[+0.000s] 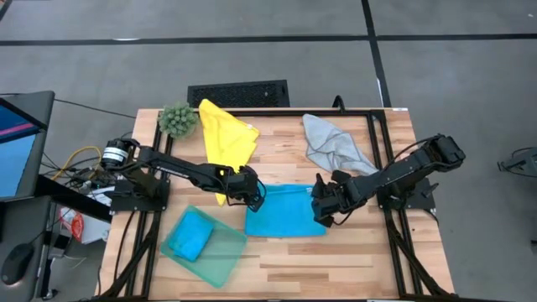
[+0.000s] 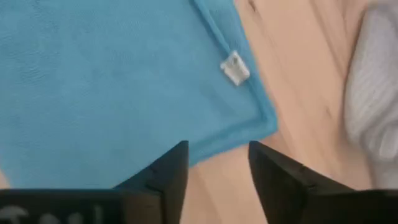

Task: Fold microfiber towels
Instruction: Fold the blue towel

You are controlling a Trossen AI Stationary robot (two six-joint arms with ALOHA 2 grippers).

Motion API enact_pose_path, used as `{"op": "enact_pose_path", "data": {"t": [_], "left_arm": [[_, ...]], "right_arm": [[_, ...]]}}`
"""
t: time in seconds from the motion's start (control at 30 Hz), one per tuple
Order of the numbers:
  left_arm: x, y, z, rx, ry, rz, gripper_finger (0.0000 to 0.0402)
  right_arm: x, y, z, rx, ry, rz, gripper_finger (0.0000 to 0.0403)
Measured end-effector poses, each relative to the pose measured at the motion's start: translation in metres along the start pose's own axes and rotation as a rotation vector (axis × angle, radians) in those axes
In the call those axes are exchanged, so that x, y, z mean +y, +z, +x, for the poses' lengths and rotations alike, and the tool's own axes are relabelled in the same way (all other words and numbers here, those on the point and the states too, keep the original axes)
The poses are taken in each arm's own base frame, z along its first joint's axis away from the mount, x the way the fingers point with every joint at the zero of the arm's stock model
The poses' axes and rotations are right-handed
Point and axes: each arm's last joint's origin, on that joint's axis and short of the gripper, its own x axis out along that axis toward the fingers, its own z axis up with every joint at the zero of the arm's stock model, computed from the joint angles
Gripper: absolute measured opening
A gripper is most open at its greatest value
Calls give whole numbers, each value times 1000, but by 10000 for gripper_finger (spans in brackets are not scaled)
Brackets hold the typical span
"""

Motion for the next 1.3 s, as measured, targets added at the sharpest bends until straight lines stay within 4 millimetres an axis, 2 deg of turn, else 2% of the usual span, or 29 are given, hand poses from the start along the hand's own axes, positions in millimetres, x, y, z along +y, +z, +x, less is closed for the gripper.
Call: {"op": "enact_pose_path", "data": {"t": [0.13, 0.47, 0.77, 0.97, 1.3], "left_arm": [[2, 2, 0, -1, 2, 3, 97], [1, 3, 0, -19, 6, 7, 98], [2, 3, 0, -30, 19, 1, 98], [2, 3, 0, -33, 22, 0, 98], [2, 3, 0, -36, 25, -16, 98]], "right_arm": [[-9, -5, 10, -53, 61, -61, 220], [-52, -20, 33, -101, 109, -84, 223], [-71, -11, 52, -83, 187, -123, 213], [-77, -7, 56, -77, 230, -121, 172], [-76, -8, 56, -63, 258, -135, 45]]}}
